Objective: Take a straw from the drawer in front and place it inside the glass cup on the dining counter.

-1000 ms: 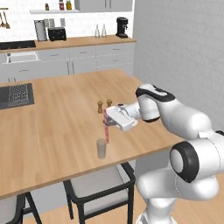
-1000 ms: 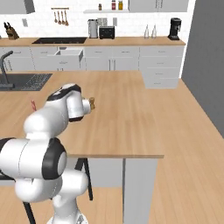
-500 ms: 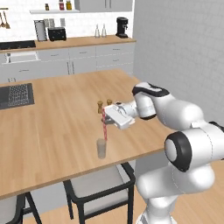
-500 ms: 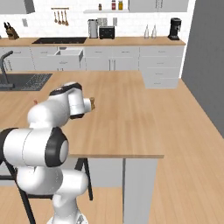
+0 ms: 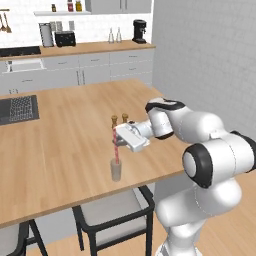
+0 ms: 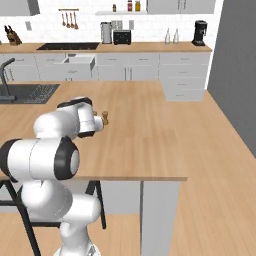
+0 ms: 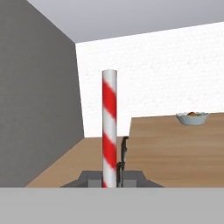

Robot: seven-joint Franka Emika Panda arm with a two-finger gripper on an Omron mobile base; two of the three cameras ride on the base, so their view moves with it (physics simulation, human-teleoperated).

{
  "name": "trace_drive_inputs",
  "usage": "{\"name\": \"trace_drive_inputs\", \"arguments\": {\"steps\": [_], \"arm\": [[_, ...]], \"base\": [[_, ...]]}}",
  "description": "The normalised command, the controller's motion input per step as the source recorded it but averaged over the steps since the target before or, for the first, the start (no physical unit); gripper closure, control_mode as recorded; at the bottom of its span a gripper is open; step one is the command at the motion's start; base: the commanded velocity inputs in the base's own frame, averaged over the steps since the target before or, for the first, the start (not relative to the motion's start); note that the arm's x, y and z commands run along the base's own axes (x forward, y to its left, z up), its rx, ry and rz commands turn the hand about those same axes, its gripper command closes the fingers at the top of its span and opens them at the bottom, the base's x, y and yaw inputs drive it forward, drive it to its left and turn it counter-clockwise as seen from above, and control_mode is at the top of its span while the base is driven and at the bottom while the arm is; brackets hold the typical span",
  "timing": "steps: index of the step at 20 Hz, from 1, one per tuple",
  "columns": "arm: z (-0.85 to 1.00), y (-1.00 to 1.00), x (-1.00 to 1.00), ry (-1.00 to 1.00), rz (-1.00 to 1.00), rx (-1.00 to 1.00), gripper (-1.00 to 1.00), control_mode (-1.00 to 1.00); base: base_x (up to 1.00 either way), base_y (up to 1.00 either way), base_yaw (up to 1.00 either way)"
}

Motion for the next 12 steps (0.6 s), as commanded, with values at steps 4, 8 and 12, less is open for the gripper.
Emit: {"name": "trace_drive_inputs", "arguments": {"steps": [4,8,12], "arm": [[-0.07,0.02,0.14,-0.03,0.0,0.0,1.0,-1.0],[0.0,0.0,0.18,-0.05,0.0,0.0,1.0,-1.0],[-0.06,0.0,0.17,-0.02,0.0,0.0,1.0,-1.0]], "base": [[0.0,0.0,0.0],[0.0,0.0,0.0],[0.0,0.0,0.0]]}}
